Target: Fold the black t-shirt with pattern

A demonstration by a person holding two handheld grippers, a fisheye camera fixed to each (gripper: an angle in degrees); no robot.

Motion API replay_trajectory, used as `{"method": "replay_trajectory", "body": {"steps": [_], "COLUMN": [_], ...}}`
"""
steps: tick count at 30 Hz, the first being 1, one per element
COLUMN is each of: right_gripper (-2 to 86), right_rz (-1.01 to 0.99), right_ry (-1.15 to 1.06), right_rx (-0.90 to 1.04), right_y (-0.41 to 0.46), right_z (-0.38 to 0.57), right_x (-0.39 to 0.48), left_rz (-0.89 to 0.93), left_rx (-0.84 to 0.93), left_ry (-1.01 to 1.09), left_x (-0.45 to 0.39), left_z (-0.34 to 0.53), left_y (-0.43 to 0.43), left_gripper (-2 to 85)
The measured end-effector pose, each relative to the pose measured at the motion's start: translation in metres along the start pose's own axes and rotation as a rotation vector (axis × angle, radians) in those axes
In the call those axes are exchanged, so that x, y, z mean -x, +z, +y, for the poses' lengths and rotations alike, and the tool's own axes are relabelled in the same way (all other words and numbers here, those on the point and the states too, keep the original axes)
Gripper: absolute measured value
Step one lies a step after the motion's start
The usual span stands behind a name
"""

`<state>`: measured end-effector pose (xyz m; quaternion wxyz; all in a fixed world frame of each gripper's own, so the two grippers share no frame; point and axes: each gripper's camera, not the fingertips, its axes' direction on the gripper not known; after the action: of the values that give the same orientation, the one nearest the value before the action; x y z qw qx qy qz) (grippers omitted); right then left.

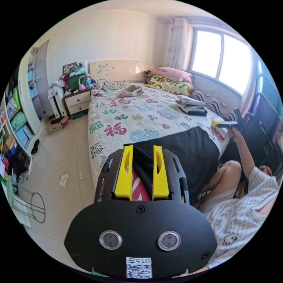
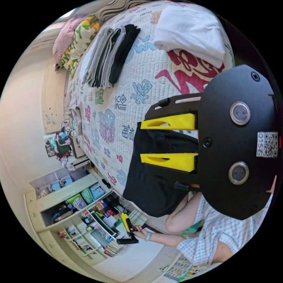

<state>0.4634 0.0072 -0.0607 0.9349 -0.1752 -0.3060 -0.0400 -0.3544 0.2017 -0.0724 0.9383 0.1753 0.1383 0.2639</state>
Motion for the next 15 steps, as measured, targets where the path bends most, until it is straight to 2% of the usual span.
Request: {"method": "replay_trajectory", "body": {"steps": [3, 6, 8, 10, 11, 13, 15], "right_gripper": [13.4, 12.6, 10.3, 8.2, 7.2, 4.1, 2.1], "right_rz": [-0.079, -0.027, -0.045, -0.054, -0.052, -0.105, -0.169], "right_ry": [0.086, 0.047, 0.012, -0.001, -0.031, -0.027, 0.011], "right_rx": [0.091, 0.191, 0.201, 0.229, 0.227, 0.233, 0.189], "right_y": [0.046, 0.073, 0.077, 0.087, 0.087, 0.086, 0.079], "right_z": [-0.012, -0.020, -0.027, -0.028, -0.028, -0.029, -0.028], "right_x": [-0.028, -0.034, -0.033, -0.036, -0.037, -0.043, -0.051], "left_rz": [0.035, 0.127, 0.193, 0.280, 0.340, 0.315, 0.369], "left_rx": [0.118, 0.211, 0.152, 0.169, 0.271, 0.298, 0.307], "left_ry": [-0.104, -0.162, -0.204, -0.252, -0.237, -0.240, -0.203], "left_x": [0.037, 0.064, 0.083, 0.095, 0.098, 0.103, 0.104], "left_z": [-0.012, -0.015, -0.031, -0.035, -0.037, -0.041, -0.044], "left_y": [0.061, 0.099, 0.099, 0.114, 0.136, 0.142, 0.143], "left_gripper": [12.5, 13.1, 12.9, 11.5, 10.9, 7.8, 4.0]}}
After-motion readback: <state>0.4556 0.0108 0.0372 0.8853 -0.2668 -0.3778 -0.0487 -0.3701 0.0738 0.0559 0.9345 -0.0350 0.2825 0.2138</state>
